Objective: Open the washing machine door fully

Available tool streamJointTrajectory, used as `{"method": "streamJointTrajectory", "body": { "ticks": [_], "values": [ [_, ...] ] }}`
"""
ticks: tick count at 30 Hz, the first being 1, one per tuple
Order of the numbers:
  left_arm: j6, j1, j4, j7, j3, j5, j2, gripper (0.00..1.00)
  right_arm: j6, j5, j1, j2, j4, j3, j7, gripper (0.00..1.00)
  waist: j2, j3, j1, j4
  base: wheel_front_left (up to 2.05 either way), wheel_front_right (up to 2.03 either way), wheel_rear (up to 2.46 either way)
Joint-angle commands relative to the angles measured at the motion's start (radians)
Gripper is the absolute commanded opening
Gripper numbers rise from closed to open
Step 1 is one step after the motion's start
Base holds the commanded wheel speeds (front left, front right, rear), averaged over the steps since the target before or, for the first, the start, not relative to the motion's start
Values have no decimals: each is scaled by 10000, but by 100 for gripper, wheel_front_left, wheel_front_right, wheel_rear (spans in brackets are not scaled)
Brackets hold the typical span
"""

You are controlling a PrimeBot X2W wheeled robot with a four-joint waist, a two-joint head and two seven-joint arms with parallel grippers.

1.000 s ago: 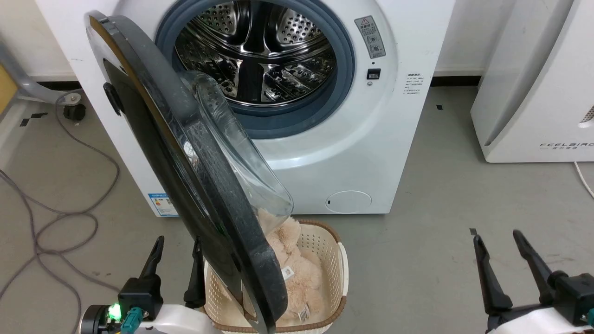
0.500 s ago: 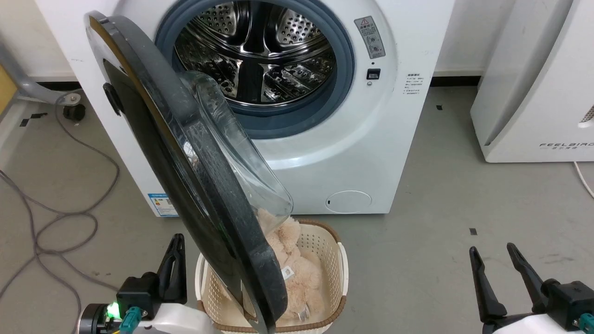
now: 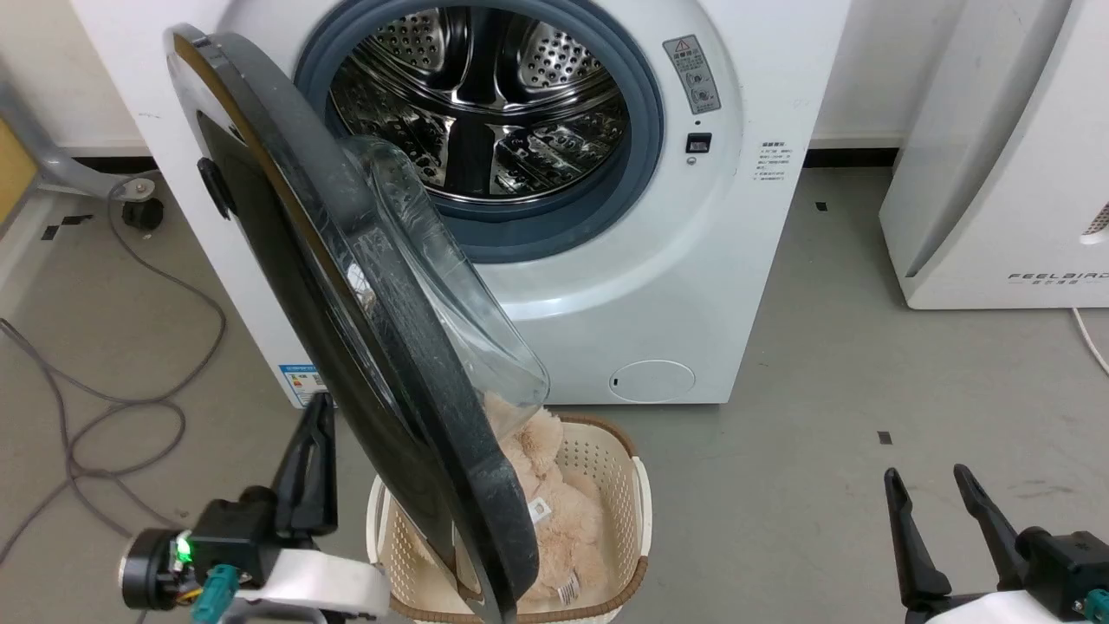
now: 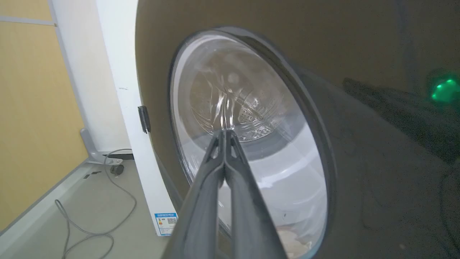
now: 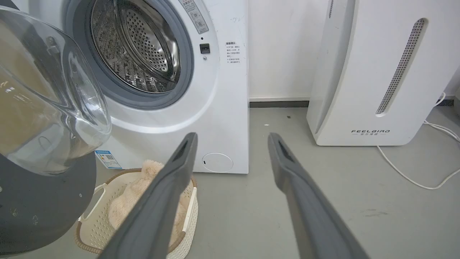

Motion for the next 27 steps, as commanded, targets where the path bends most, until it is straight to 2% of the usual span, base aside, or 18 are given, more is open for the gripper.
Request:
{"method": "streamJointTrajectory", "body": {
  "ticks": [1, 15, 22, 27],
  "values": [
    [19, -62, -332, -51, 41, -27, 76, 0, 6, 41, -103, 39, 37, -16, -67, 100, 0, -4, 0, 18, 0, 0, 0],
    [586, -417, -3649, 285, 391, 472, 535, 0, 6, 131, -192, 39, 209, -5, -161, 100, 0, 61, 0, 36, 0, 0, 0],
    [536, -953, -5450, 388, 231, 668, 677, 0, 6, 150, -207, 39, 254, -12, -182, 100, 0, 47, 0, 53, 0, 0, 0],
    [241, -1232, -6479, 697, -409, 495, 545, 0, 6, 162, -212, 39, 279, 10, -151, 100, 0, 38, 0, 36, 0, 0, 0]
  ]
}}
